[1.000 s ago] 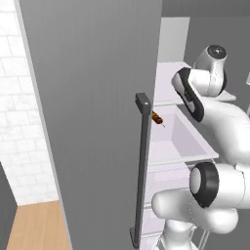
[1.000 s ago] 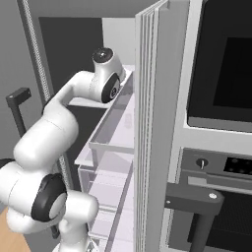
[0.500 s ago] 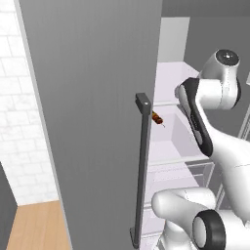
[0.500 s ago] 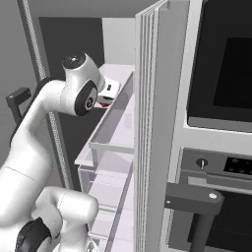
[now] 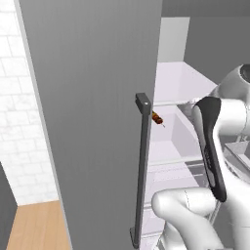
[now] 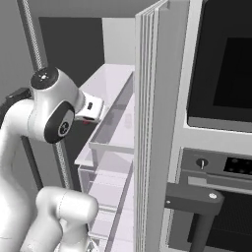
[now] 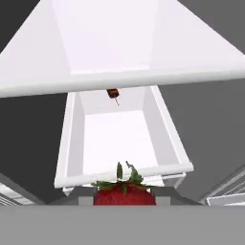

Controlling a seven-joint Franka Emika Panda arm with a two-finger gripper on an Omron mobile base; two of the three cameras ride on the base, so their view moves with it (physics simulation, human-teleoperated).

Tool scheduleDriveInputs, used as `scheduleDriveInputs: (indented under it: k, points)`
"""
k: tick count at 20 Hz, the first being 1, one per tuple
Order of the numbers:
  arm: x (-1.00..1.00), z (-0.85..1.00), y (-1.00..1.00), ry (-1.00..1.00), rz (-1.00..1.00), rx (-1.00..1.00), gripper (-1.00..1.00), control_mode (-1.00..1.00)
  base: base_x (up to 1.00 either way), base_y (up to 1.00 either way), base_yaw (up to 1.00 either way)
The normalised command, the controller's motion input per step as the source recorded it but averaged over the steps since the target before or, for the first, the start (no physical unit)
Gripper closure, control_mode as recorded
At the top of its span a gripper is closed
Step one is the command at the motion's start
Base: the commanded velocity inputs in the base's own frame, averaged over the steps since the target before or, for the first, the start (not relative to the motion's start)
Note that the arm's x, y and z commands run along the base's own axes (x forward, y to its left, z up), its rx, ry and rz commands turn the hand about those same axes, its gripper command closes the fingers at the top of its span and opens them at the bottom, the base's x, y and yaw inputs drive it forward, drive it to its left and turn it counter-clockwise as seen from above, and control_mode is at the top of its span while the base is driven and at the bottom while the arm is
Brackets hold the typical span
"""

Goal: Take the strawberry from the fridge and place it on top of the pancake, located on the dining counter.

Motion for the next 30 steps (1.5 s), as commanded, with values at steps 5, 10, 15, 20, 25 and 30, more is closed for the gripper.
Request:
scheduleDriveInputs:
  k: [5, 10, 15, 20, 25, 30]
  points:
    - [-0.98, -0.34, 0.23, -0.09, 0.03, -0.01, 1.0, -1.0, 0.0, 0.0, 0.0]
    - [-0.88, -0.21, 0.24, -0.04, 0.03, -0.01, 1.0, -1.0, 0.0, 0.0, 0.0]
    - [0.0, 0.0, 0.0, 0.0, 0.0, 0.0, 1.0, 1.0, -1.0, 0.66, 0.01]
    - [0.0, 0.0, 0.0, 0.0, 0.0, 0.0, 1.0, 1.0, -1.0, 0.29, 0.01]
    - [0.0, 0.0, 0.0, 0.0, 0.0, 0.0, 1.0, 1.0, -1.0, -0.13, -0.06]
    - [0.0, 0.0, 0.0, 0.0, 0.0, 0.0, 1.0, 1.0, -0.21, -0.45, -0.73]
